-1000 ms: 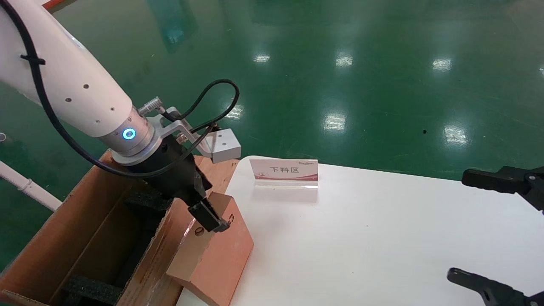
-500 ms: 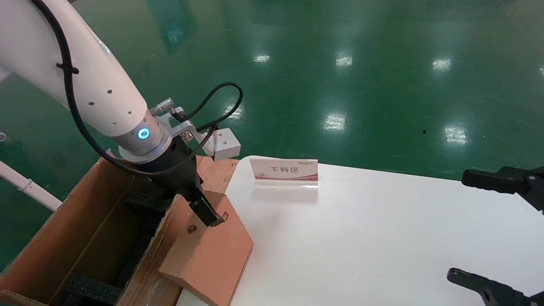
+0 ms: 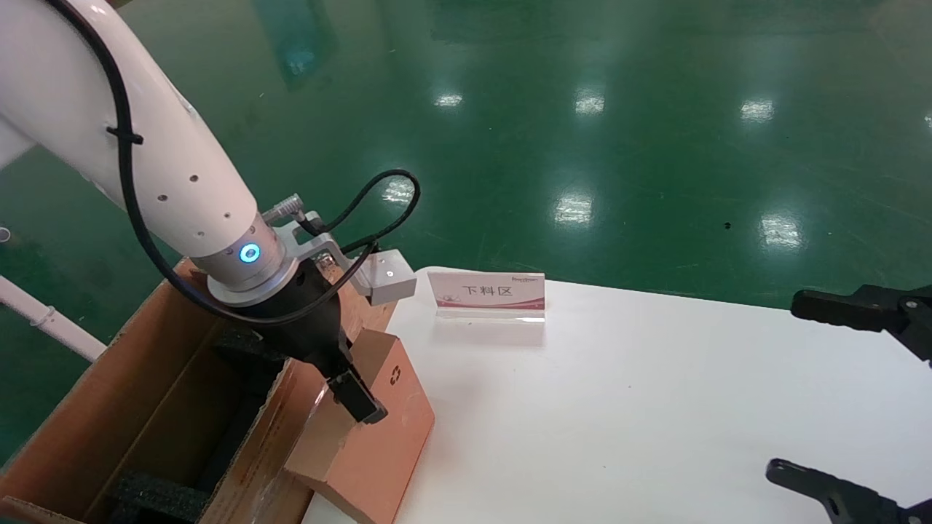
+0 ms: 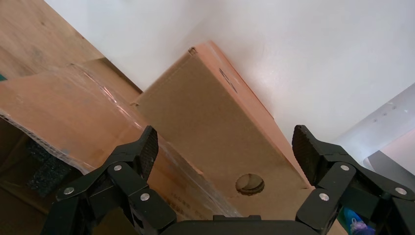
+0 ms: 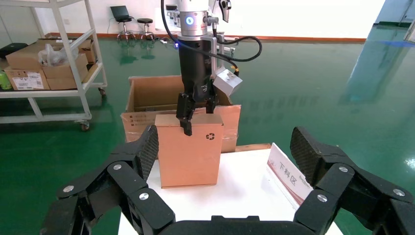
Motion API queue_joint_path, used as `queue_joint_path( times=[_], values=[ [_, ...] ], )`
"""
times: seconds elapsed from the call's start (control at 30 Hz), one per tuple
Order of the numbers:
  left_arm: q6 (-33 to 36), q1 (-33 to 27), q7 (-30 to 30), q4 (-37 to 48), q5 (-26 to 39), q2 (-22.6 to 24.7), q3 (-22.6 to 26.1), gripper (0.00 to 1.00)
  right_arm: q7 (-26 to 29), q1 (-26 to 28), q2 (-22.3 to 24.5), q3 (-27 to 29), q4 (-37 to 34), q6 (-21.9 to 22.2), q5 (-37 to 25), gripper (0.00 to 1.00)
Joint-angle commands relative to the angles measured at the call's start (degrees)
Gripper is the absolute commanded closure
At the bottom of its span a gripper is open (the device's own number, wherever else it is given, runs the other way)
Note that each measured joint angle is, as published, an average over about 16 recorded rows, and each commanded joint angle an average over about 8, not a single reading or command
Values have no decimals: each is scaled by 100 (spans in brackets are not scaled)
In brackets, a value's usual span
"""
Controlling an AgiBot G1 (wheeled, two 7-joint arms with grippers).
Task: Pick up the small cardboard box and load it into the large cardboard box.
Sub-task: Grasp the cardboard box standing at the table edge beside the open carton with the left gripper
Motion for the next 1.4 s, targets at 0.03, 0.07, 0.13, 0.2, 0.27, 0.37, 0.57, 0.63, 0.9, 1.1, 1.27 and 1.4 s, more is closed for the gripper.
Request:
queue_joint_path(
  times=[0.03, 0.07, 0.13, 0.2, 0.27, 0.37, 0.57, 0.63, 0.9, 1.1, 1.27, 1.4],
  values=[
    [1, 7, -2, 4, -37, 7, 38, 0, 0, 0, 0, -1, 0, 0, 1, 0],
    [-2, 8, -1, 4, -50, 7, 54, 0, -1, 0, 0, -1, 0, 1, 1, 0],
    [-6, 11, 5, 5, -77, 8, 87, 0, -1, 0, 1, -2, 0, 1, 1, 0],
    [-12, 15, 13, 6, -101, 8, 118, 0, -1, 1, 1, -3, 0, 1, 2, 0],
    [-20, 21, 25, 7, -118, 9, 151, 0, -2, 1, 1, -4, 0, 2, 2, 0],
    [-28, 28, 37, 8, -133, 12, 192, 0, -2, 1, 2, -4, 0, 2, 3, 0],
    [-40, 43, 44, 10, -154, 14, 246, 0, -3, 0, 2, -4, -1, 5, 4, 0],
    [-42, 46, 44, 10, -157, 14, 252, 0, -3, 0, 2, -4, -2, 5, 5, 0],
    [-43, 45, 45, 11, -150, 14, 236, 90, -3, 0, 3, -5, -2, 5, 5, 87],
    [-42, 43, 45, 12, -144, 14, 226, 100, -3, 0, 3, -5, -2, 4, 5, 100],
    [-41, 41, 45, 12, -141, 14, 221, 100, -3, 0, 3, -5, -2, 4, 5, 100],
    [-40, 40, 45, 12, -139, 14, 218, 100, -3, 0, 3, -5, -2, 4, 5, 100]
  ],
)
